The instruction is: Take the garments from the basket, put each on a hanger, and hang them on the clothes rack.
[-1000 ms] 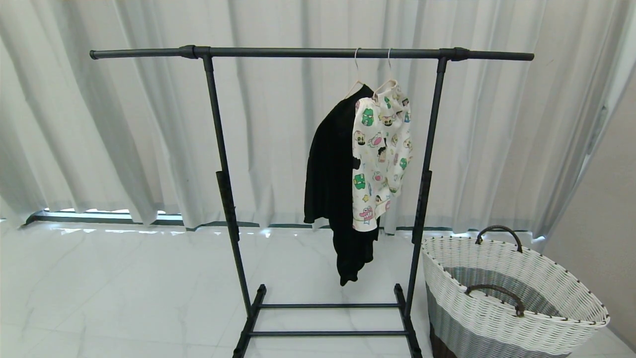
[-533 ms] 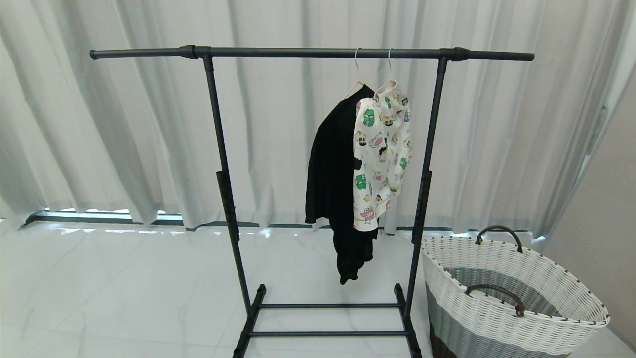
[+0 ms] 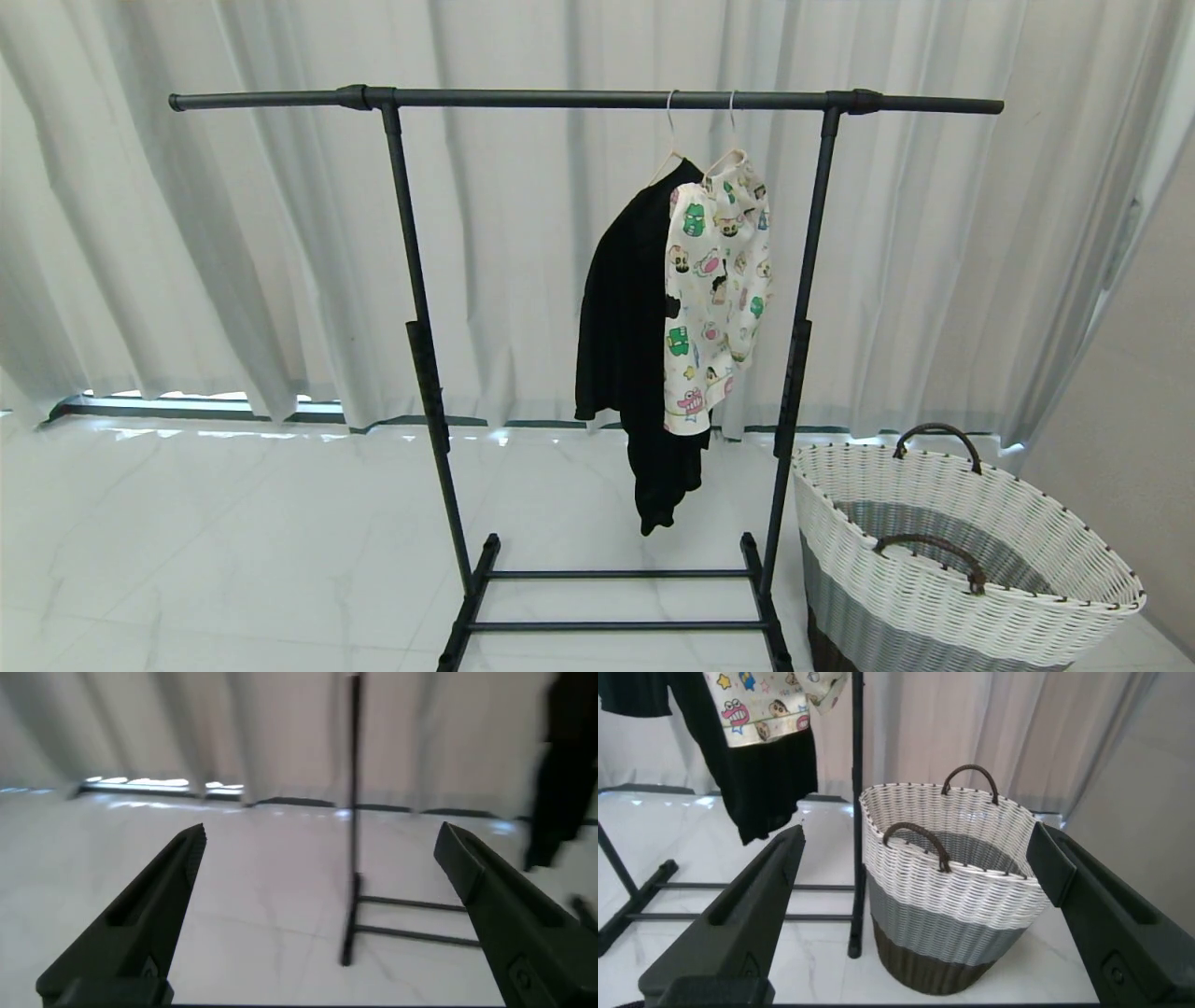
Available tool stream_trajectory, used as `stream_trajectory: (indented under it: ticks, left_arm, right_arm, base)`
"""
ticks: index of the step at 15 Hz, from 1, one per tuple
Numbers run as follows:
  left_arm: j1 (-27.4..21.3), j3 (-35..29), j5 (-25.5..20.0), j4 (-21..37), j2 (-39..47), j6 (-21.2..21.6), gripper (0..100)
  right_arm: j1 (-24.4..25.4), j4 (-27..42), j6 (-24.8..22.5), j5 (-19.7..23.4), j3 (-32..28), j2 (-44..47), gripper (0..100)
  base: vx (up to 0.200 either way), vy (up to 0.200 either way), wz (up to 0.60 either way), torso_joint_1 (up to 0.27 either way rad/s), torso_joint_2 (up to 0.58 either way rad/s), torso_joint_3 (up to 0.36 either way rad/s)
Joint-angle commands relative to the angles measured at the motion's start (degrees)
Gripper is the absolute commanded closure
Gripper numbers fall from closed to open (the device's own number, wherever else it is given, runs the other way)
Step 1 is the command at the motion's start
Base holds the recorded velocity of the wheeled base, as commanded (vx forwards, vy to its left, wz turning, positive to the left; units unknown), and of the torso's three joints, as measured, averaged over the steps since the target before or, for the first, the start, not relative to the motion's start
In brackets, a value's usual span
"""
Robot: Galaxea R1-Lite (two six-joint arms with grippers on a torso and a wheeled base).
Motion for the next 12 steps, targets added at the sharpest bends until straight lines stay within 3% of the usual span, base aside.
stream_trajectory:
  ticks: [1, 5, 8, 9, 11, 12]
  left_arm:
    - [-0.17, -0.48, -1.95, 1.41, 0.16, -0.82, 0]
    - [-8.96, -0.92, -2.30, 2.20, 4.56, -3.19, 0]
    - [-4.48, -0.74, 4.73, 2.20, -4.67, -4.16, 0]
    - [-4.57, -0.57, 9.48, 1.76, -5.11, -4.77, 0]
    - [-4.57, -0.57, 9.92, 1.76, -5.29, -3.63, 0]
    - [-4.66, -0.48, 10.36, 1.41, -5.29, 0.41, 0]
  right_arm:
    - [0.02, 0.04, 0.50, 0.02, 0.01, 0.02, 0]
    - [0.02, 0.04, 2.53, 0.11, 0.01, 0.02, 0]
    - [0.02, 0.13, 2.17, 0.11, -0.08, 0.02, 0]
    - [0.02, 0.13, 1.21, 0.11, -0.08, 0.02, 0]
    - [0.02, 0.04, 0.15, 0.11, 0.01, 0.02, 0]
    - [0.02, 0.04, 0.07, 0.11, -0.08, 0.02, 0]
  base:
    - [0.000, 0.000, 0.00, 0.000, 0.00, 0.000]
    - [0.000, 0.000, 0.00, 0.000, 0.00, 0.000]
    - [0.000, 0.000, 0.00, 0.000, 0.00, 0.000]
    - [0.000, 0.000, 0.00, 0.000, 0.00, 0.000]
    - [0.000, 0.000, 0.00, 0.000, 0.00, 0.000]
    - [0.000, 0.000, 0.00, 0.000, 0.00, 0.000]
